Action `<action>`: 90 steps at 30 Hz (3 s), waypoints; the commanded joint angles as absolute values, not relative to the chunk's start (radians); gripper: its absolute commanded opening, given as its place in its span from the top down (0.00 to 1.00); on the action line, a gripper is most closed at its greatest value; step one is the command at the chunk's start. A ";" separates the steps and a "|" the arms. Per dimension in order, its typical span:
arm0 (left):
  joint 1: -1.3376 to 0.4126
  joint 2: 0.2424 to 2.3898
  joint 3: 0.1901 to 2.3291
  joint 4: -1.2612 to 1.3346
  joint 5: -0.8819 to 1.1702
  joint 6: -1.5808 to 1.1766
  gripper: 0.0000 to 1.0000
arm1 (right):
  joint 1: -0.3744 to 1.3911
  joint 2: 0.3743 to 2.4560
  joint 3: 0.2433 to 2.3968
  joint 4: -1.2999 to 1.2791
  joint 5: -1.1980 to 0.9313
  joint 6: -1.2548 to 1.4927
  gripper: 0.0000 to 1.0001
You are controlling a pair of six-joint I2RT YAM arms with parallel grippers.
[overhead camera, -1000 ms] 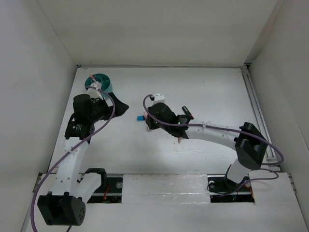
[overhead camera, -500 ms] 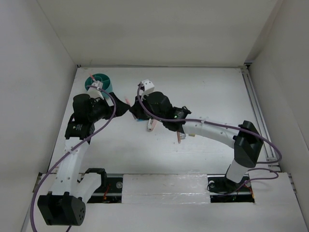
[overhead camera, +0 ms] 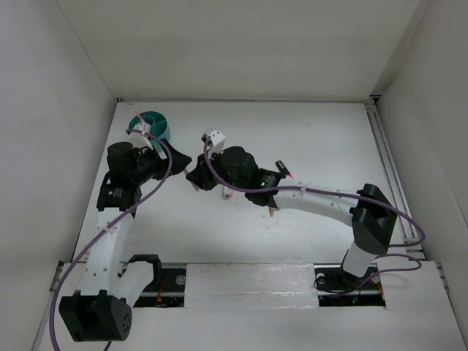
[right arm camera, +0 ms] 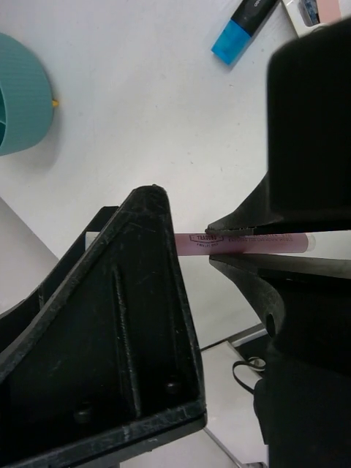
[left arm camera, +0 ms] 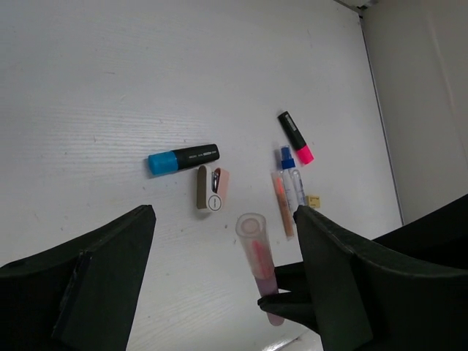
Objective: Sort the stationery into containers
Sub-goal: Pick up the pen from the center of the board, then place the pen in the storage box.
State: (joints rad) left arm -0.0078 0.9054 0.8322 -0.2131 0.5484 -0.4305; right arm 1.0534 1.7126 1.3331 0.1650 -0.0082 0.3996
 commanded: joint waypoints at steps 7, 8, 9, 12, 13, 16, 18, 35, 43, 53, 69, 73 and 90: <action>0.008 0.884 0.850 -0.163 0.580 -0.436 0.33 | 1.060 1.729 1.356 0.261 0.017 0.433 1.00; 0.008 0.884 0.850 -0.163 0.580 -0.436 0.35 | 1.060 1.738 1.356 0.261 0.017 0.442 1.00; 0.008 0.884 0.850 -0.163 0.580 -0.445 0.35 | 1.060 1.738 1.365 0.261 0.017 0.442 1.00; 0.008 0.873 0.859 -0.163 0.580 -0.445 0.42 | 1.060 1.749 1.374 0.252 0.017 0.442 1.00; 0.008 0.873 0.859 -0.153 0.569 -0.445 0.44 | 1.060 1.749 1.374 0.242 0.017 0.442 1.00; 0.008 0.861 0.859 -0.153 0.543 -0.445 0.57 | 1.060 1.758 1.374 0.242 0.008 0.451 1.00; 0.008 0.851 0.859 -0.153 0.543 -0.445 0.65 | 1.060 1.758 1.374 0.242 0.008 0.460 1.00; 0.008 0.877 0.859 -0.149 0.578 -0.460 0.88 | 1.060 1.758 1.404 0.253 -0.002 0.469 1.00; 0.008 0.877 0.859 -0.149 0.588 -0.460 1.00 | 1.060 1.767 1.422 0.253 0.017 0.469 1.00; 0.008 0.934 0.992 -0.132 0.497 -0.469 1.00 | 1.048 1.698 1.341 0.253 0.061 0.469 0.00; 0.008 1.423 1.402 0.118 -0.211 -0.375 1.00 | 1.017 1.218 0.830 0.244 0.114 0.552 0.00; 0.008 1.512 1.437 0.239 -0.313 -0.284 1.00 | 1.017 1.097 0.700 0.255 0.094 0.577 0.00; 0.069 1.829 1.534 0.383 -0.291 -0.150 1.00 | 1.026 0.844 0.607 0.124 0.103 0.583 0.00</action>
State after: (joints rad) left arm 0.0658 1.8450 1.5372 0.2672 -0.2676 -0.1795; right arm 1.0164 0.8566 0.6064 0.1223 0.1043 0.5880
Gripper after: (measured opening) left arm 0.116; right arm 0.999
